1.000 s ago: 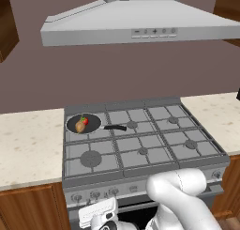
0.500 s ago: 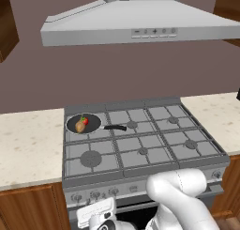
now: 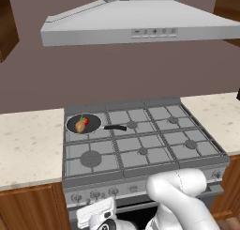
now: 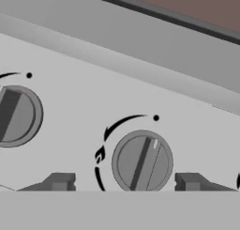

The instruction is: Place the pan on the rear left burner on the stove. Then place the tomato and the onion in the pan and turn on the rear left burner.

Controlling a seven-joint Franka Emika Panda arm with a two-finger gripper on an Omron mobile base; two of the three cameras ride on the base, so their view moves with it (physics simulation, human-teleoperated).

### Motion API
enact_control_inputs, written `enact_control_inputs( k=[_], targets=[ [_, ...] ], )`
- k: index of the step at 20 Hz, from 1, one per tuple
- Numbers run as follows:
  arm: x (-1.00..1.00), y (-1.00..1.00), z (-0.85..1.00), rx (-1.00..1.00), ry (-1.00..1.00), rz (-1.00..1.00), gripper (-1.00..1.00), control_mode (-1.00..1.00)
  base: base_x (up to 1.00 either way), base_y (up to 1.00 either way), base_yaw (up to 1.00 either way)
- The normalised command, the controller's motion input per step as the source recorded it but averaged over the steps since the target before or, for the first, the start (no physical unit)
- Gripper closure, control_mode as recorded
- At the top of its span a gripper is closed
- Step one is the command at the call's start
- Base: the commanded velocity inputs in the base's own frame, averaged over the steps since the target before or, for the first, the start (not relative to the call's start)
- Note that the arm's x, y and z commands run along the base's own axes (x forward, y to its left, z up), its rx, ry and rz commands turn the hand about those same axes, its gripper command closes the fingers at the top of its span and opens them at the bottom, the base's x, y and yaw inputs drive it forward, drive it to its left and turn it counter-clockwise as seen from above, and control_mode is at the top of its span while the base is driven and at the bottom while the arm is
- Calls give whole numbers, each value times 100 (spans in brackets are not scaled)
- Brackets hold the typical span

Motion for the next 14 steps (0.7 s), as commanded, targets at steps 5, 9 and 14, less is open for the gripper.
enact_control_inputs(
  k=[5, 9, 14],
  targets=[
    [0, -5, 0, 0, 0, 0, 100, -100, 0, 0, 0],
    [0, -9, 0, 0, 0, 0, 100, -100, 0, 0, 0],
    [0, -4, 20, 0, -6, 0, 100, -100, 0, 0, 0]
  ],
)
